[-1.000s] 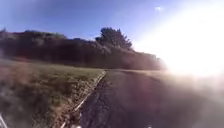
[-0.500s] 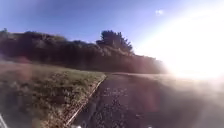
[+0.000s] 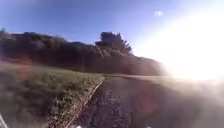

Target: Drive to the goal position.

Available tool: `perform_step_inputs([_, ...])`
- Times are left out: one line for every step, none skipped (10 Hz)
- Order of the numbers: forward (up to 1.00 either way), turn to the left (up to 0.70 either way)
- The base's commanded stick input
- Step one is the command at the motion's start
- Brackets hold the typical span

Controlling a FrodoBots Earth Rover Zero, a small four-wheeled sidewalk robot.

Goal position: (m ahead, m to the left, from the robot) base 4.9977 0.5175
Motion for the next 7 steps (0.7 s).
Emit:
perform_step_inputs([0.70, -0.14])
perform_step_inputs([0.70, -0.14])
perform_step_inputs([0.70, -0.14])
perform_step_inputs([0.70, -0.14])
perform_step_inputs([0.70, -0.14])
perform_step_inputs([0.70, -0.14])
perform_step_inputs([0.70, -0.14])
